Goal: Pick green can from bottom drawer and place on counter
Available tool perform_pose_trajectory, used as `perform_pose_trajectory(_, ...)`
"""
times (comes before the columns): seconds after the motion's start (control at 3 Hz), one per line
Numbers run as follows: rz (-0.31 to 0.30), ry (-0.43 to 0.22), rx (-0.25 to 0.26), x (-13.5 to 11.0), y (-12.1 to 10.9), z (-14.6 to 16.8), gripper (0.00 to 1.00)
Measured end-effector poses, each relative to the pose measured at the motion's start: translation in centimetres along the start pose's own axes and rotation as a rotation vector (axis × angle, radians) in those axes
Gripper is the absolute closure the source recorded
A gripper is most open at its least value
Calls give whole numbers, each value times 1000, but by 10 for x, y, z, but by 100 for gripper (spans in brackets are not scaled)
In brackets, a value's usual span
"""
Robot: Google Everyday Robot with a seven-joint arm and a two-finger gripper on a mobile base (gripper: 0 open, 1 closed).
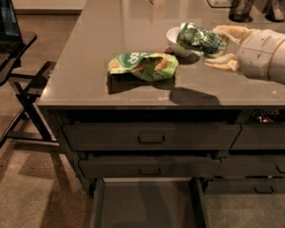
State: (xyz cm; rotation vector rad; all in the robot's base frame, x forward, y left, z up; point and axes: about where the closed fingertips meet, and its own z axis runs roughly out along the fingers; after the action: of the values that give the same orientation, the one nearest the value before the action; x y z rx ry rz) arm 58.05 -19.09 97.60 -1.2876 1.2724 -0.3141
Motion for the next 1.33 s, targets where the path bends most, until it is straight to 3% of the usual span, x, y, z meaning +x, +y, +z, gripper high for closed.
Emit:
perform_pose_trajectory(0.33,63,51,-8,24,2,6,100)
perform_pose_trajectory(0.67,127,76,-2,40,0,4,100)
perform_pose_trajectory(1.0,172,85,-27,48,9,7,100)
perform_pose_trajectory(1.33,163,103,-69,51,30,16,100)
